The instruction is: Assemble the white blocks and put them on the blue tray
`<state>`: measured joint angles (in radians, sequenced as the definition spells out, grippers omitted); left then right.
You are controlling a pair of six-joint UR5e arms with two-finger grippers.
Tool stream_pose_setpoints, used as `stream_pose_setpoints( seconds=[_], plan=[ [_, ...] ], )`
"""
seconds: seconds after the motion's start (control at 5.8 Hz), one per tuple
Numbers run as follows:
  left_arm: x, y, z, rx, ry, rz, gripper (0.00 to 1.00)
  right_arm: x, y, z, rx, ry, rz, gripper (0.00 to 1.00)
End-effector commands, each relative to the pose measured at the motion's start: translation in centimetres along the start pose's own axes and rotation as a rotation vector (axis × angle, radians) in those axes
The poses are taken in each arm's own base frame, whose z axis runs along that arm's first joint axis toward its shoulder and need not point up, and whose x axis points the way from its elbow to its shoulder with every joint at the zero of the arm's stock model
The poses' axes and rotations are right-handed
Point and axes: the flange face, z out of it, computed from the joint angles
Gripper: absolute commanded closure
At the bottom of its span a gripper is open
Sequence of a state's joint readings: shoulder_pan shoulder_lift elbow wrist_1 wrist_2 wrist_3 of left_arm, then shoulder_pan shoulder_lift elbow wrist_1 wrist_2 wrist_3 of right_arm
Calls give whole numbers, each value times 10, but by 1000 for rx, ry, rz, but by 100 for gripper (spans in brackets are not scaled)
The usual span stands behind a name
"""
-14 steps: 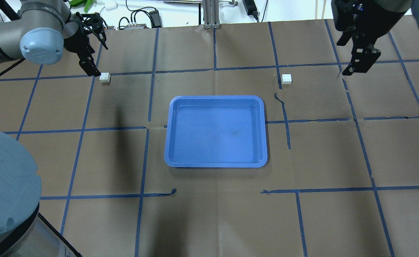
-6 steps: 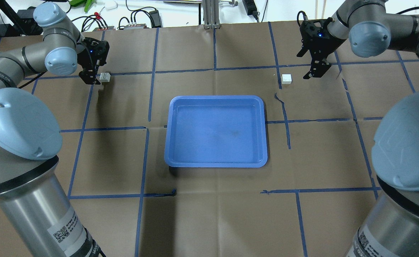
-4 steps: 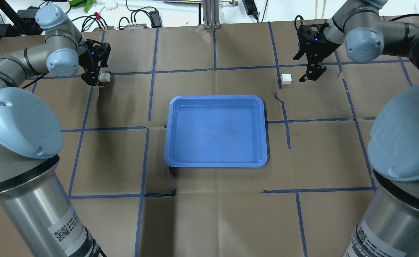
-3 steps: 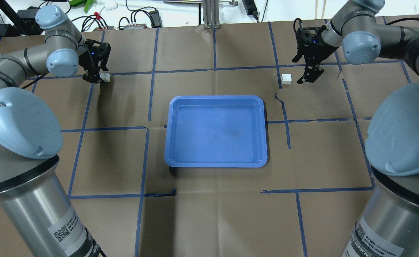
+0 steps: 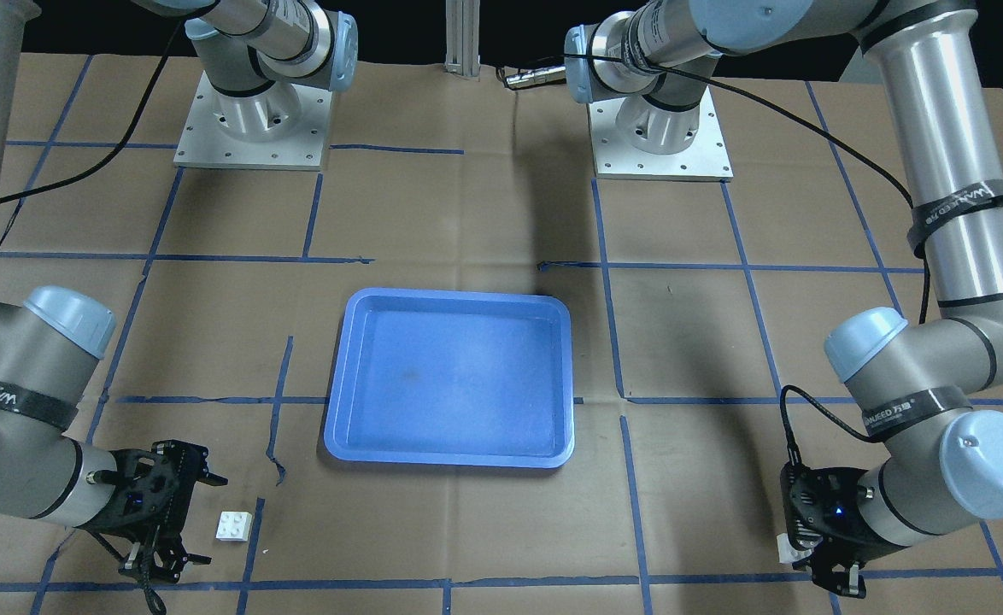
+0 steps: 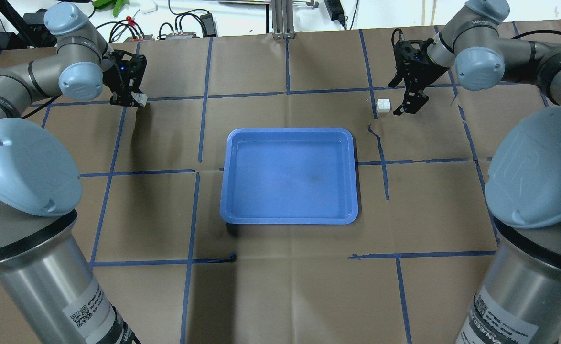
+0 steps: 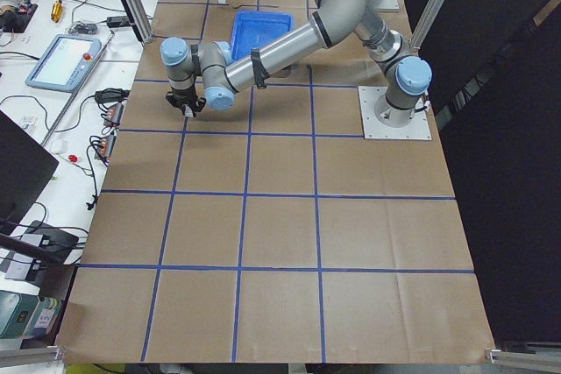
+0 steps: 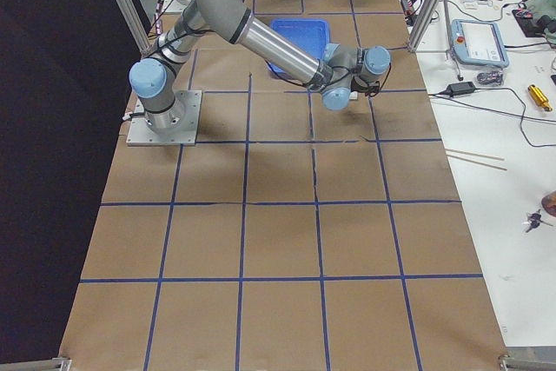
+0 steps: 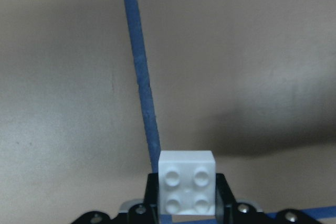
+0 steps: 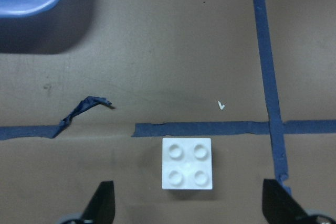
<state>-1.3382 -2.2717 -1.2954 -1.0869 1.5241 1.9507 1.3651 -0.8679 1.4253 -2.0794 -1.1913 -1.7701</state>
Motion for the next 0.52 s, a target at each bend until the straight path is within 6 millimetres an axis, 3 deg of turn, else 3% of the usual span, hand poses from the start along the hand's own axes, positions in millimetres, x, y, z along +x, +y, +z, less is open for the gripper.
stream_pose_setpoints(
  seconds=[0.0, 0.17, 0.34],
  plan=[
    [1, -82, -38, 2, -8, -7, 100, -4, 4, 13, 2, -3, 6, 0],
    [15, -156, -37, 13, 14, 16, 100, -7, 4, 14, 3, -3, 7, 0],
    [39, -206, -35, 18, 41, -26, 100, -6, 4, 12, 3, 0, 6, 1]
  ],
)
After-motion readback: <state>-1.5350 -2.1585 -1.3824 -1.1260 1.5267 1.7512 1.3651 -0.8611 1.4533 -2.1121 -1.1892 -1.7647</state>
